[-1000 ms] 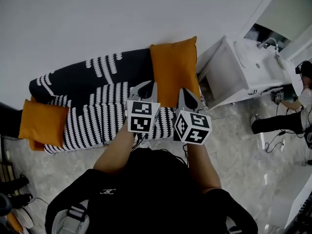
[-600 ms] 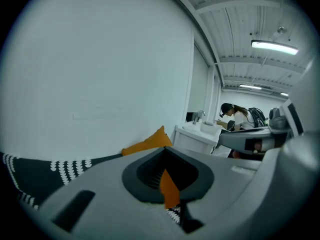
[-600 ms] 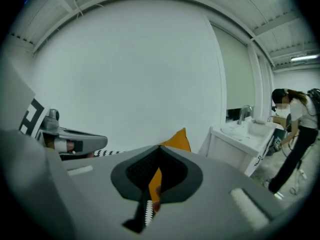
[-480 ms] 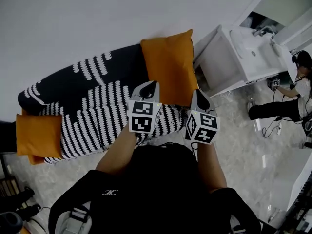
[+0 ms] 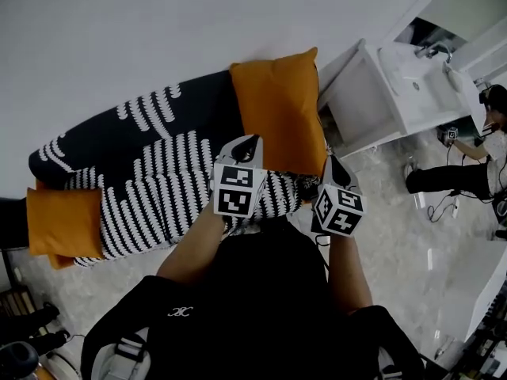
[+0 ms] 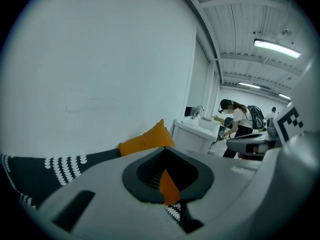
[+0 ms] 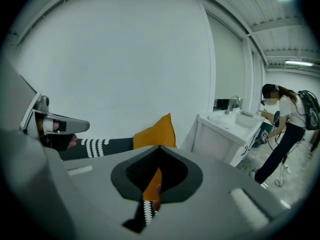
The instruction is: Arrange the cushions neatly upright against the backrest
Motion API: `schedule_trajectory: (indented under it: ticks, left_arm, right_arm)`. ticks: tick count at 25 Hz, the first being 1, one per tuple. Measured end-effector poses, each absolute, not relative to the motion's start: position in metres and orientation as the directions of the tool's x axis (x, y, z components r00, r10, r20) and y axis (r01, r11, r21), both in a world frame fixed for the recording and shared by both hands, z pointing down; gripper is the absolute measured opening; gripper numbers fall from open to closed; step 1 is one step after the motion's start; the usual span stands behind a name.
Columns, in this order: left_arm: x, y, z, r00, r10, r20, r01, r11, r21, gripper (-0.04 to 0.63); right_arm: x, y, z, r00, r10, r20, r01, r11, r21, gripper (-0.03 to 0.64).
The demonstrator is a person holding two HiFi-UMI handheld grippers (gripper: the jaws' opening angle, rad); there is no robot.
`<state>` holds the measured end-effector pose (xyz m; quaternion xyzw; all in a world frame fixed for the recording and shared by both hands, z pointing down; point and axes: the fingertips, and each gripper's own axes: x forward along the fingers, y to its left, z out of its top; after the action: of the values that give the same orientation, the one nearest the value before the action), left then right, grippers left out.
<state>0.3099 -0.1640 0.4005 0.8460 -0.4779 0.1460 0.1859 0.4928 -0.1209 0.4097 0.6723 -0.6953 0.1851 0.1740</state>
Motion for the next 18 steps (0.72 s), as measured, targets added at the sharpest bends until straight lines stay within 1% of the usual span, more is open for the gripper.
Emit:
schedule_trajectory:
  ticks: [7, 11, 14, 18]
  left_arm:
    - [0.328, -0.19, 0.408, 0.487, -0.726, 0.486, -0.86, -0.497, 0.119, 0.008]
    - [0.347, -0.216, 0.411, 0.46, -0.734, 0.499, -0.84, -0.543, -0.025, 0.008]
    - [0.368, -0.243, 0.423, 0.455, -0.722, 0.522, -0.788, -0.599, -0.141, 0.008]
    - [0.39, -0.284, 0.441, 0.446, -0.69, 0.571, -0.714, -0.658, -0.238, 0.008]
  right_arm:
    - [0.527, -0.133, 0.44, -0.029, -0.845, 0.533, -0.999, 0.006, -0.045, 0.005]
    - [0.558, -0.131, 0.471, -0.038, -0.818, 0.573, -0.999, 0.017, -0.042, 0.006]
    - [0.588, -0.131, 0.504, -0.038, -0.781, 0.623, -0.999, 0.01, -0.048, 0.006]
    - [0.623, -0.129, 0.544, -0.046, -0.732, 0.68, -0.998, 0.009, -0.058, 0.006]
